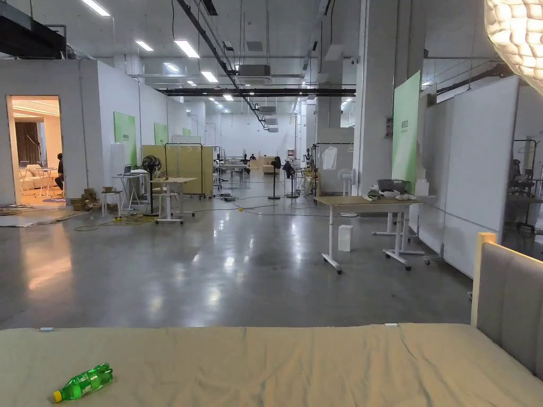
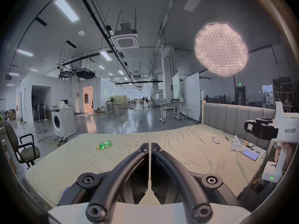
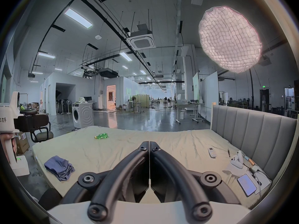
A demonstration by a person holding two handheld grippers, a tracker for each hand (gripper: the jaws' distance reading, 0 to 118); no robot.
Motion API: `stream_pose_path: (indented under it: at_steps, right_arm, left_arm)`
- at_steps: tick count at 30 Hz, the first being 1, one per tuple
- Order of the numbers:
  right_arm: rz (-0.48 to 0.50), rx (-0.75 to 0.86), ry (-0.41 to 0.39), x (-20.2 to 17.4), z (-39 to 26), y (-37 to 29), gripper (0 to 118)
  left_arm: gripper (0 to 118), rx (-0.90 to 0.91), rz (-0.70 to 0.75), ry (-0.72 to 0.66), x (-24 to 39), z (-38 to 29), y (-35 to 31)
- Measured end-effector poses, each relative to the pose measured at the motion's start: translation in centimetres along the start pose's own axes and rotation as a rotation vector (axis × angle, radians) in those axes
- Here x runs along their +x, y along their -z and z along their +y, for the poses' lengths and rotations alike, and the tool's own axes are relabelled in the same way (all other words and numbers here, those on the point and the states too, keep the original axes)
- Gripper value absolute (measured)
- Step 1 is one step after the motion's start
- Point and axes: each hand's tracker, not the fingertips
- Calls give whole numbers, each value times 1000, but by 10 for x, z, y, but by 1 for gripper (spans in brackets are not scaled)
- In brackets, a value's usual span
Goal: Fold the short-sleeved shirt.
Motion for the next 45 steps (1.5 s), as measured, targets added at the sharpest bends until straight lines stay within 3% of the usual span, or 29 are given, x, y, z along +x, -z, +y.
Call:
stream_pose_path:
  at_steps: [17, 20, 23, 24, 27, 33, 38, 45]
  right_arm:
    - [10, -20, -1, -2, -1, 2, 0]
    - [13, -16, 3, -2, 0, 2, 4]
    - [14, -18, 6, -2, 1, 2, 29]
    - [21, -19, 8, -2, 1, 2, 42]
    - [35, -15, 10, -2, 1, 0, 53]
    - [10, -15, -7, -5, 0, 2, 104]
    - [4, -12, 6, -4, -3, 1, 118]
    - [-1, -6, 4, -4, -4, 0, 118]
  left_arm:
    - [2, -11, -16, -22, -3, 0, 1]
    - [9, -8, -13, -21, -2, 1, 2]
    - [17, -9, -21, -29, -2, 1, 2]
    - [30, -9, -20, -30, -2, 1, 1]
    - [61, -13, -17, -26, -1, 1, 1]
    - [107, -3, -11, -16, 2, 2, 2]
    - [113, 6, -18, -34, 1, 1, 0]
    - [118, 4, -36, -37, 2, -2, 0]
